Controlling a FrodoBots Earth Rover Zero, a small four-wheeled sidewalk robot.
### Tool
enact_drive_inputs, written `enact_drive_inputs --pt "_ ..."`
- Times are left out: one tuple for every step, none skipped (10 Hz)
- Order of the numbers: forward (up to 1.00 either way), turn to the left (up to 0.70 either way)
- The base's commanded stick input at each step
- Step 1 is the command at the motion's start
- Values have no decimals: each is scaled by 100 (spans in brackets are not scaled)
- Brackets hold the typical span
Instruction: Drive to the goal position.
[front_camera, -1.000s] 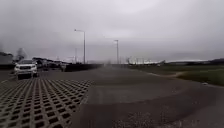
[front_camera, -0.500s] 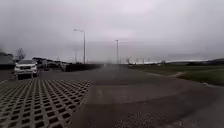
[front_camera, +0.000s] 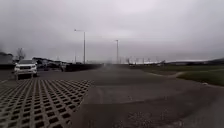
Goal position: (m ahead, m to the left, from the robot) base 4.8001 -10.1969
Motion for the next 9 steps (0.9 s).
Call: enact_drive_inputs --pt "5 0" --pt "6 0" --pt "6 0" --pt "6 0" --pt "6 0" --pt "5 0" --pt "6 0" --pt "5 0" --pt "6 0"
